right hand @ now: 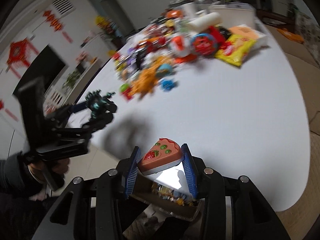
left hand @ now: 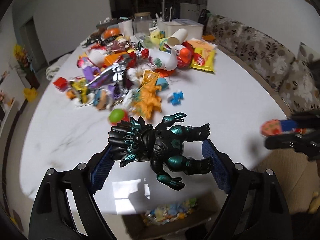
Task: Collect trash
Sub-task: 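Grasp the black robot figure with the left tool while the right tool grasps the orange pizza toy, then release the robot figure and pizza toy from both tools into the box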
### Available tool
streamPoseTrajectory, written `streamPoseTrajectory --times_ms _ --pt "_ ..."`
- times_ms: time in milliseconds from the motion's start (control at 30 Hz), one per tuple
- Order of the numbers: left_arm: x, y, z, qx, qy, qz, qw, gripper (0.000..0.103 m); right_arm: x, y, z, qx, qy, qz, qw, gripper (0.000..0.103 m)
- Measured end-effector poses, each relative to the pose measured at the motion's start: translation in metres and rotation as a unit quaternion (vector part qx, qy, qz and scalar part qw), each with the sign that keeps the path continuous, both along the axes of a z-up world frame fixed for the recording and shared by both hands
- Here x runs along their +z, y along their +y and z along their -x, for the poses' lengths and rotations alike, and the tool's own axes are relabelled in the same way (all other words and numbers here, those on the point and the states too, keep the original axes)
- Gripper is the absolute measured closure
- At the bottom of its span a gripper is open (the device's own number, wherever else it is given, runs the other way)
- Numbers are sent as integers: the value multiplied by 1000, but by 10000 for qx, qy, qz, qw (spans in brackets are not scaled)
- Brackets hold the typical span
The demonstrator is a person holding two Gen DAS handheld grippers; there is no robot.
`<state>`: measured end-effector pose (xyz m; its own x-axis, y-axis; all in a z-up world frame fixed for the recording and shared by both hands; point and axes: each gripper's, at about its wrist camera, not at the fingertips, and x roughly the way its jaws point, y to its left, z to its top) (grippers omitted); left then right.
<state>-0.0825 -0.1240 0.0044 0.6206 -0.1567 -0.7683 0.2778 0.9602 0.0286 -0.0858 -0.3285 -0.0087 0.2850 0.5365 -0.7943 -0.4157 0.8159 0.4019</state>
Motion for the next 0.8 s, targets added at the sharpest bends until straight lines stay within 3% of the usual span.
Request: streamPoseTrajectory --times_ms 100,267,333,433,600,700,800 --pt "-3 12 33 -134 186 -191 9996 20 -13 18 22 485 286 64 9984 62" --pt "-50 25 70 -443 921 -224 9945 18 -64 48 45 1052 836 395 9901 60" --pt "-78 27 72 -546 1216 -342 9905 12 -86 58 47 1149 931 518 9876 22" --pt "-117 35 65 -534 1728 -498 9822 12 -113 68 44 1203 1154 700 9835 28" --pt "-119 48 54 -573 1657 -514 9832 12 -85 65 35 1119 952 636 9871 29" --pt "-95 56 43 -695 1350 -454 9874 12 -48 64 6 826 412 524 9944 29" --pt "-77 62 36 -696 1148 -349 9903 12 -34 69 -36 417 -9 617 9972 28"
